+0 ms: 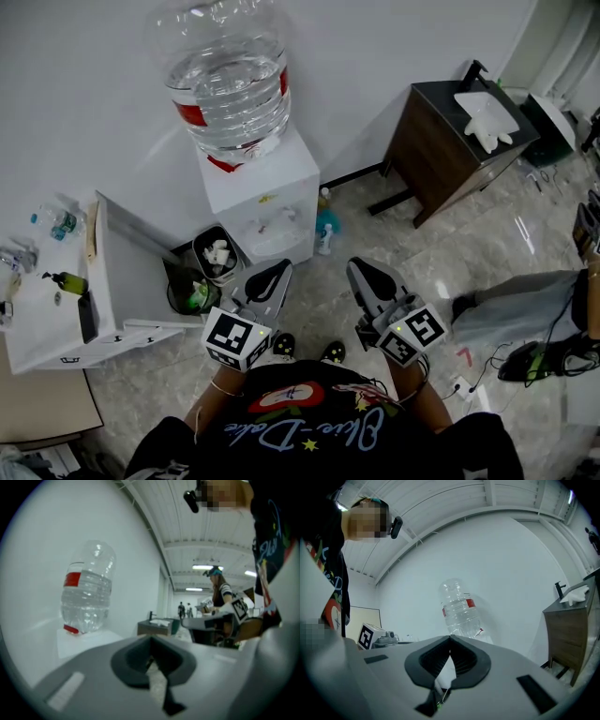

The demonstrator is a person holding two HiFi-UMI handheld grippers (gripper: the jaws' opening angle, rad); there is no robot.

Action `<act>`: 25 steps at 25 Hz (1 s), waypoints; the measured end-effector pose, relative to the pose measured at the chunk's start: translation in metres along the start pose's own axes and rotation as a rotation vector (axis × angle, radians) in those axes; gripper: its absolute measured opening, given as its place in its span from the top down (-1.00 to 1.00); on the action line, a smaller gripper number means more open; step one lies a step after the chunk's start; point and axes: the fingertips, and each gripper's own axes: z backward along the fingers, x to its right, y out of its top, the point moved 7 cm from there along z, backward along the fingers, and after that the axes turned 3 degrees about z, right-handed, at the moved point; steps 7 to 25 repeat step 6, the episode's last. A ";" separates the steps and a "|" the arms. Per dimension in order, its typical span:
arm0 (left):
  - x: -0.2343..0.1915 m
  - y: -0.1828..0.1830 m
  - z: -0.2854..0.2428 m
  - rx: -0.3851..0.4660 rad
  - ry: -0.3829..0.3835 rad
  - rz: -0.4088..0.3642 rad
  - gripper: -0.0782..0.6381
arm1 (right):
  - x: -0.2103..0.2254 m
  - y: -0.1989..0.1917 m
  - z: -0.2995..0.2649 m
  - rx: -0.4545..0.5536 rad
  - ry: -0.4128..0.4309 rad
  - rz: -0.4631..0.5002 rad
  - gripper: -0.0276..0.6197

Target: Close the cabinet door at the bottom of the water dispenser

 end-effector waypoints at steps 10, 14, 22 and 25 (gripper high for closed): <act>0.002 -0.006 0.000 -0.013 -0.008 -0.008 0.79 | 0.000 -0.004 0.002 -0.002 -0.003 -0.002 0.87; 0.002 -0.006 0.000 -0.013 -0.008 -0.008 0.79 | 0.000 -0.004 0.002 -0.002 -0.003 -0.002 0.87; 0.002 -0.006 0.000 -0.013 -0.008 -0.008 0.79 | 0.000 -0.004 0.002 -0.002 -0.003 -0.002 0.87; 0.002 -0.006 0.000 -0.013 -0.008 -0.008 0.79 | 0.000 -0.004 0.002 -0.002 -0.003 -0.002 0.87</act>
